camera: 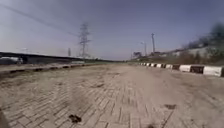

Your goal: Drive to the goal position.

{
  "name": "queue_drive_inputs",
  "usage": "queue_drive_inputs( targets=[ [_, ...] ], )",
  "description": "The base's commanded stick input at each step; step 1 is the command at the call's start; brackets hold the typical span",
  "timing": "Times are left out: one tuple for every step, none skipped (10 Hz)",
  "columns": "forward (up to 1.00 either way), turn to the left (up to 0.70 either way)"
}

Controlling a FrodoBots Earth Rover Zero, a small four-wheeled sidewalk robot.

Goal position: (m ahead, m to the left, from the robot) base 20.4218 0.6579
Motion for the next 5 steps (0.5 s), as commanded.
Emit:
queue_drive_inputs(
  targets=[
    [1.00,0.00],
    [1.00,0.00],
    [1.00,0.00],
    [1.00,0.00],
    [1.00,0.00]
  ],
)
